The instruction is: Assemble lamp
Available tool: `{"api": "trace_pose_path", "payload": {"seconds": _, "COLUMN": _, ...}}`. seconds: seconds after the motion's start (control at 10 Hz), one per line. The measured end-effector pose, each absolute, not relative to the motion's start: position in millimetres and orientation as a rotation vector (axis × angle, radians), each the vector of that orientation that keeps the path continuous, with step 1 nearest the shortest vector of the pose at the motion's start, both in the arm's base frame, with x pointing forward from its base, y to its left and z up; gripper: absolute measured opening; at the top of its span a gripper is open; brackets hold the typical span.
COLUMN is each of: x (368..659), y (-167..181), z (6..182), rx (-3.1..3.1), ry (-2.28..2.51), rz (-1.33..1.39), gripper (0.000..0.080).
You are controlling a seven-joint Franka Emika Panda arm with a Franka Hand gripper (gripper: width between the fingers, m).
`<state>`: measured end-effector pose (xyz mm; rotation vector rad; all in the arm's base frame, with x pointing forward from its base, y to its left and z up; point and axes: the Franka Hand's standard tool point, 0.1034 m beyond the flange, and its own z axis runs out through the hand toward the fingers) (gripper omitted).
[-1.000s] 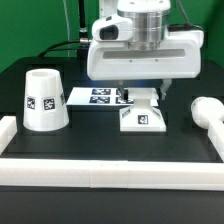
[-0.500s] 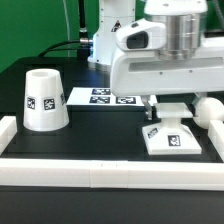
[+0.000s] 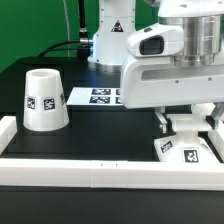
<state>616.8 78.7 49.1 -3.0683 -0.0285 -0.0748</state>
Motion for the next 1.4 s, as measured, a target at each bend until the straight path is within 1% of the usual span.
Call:
{"api": "trace_pose_path", "payload": {"seconds": 0.4, "x": 634.3, "y": 85.6, "z": 49.5, "rx": -3.063, "ry": -0.038, "rz": -0.090, "gripper": 0.0534}}
{"api": "trace_pose_path", "payload": {"seconds": 0.8, "x": 634.3, "y": 86.7, "z": 49.3, "rx": -3.064, "ry": -0.034, "rz": -0.077, "gripper": 0.0534}}
{"api": "trace_pose_path", "payload": {"seconds": 1.0, "x": 634.1, "y": 86.8, "z": 49.1, "rx": -3.064, "ry": -0.035, "rz": -0.076, "gripper": 0.0680}}
{"api": "trace_pose_path", "payload": {"seconds": 1.2, "x": 630.7, "y": 84.5, "z": 49.5, "rx": -3.065, "ry": -0.054, "rz": -0.086, "gripper": 0.0696}}
{"api": "trace_pose_path", "payload": {"seconds": 1.4, "x": 602.7, "y": 78.7, "z": 56.7, "rx": -3.071, "ry": -0.067, "rz": -0.071, "gripper": 0.0698}}
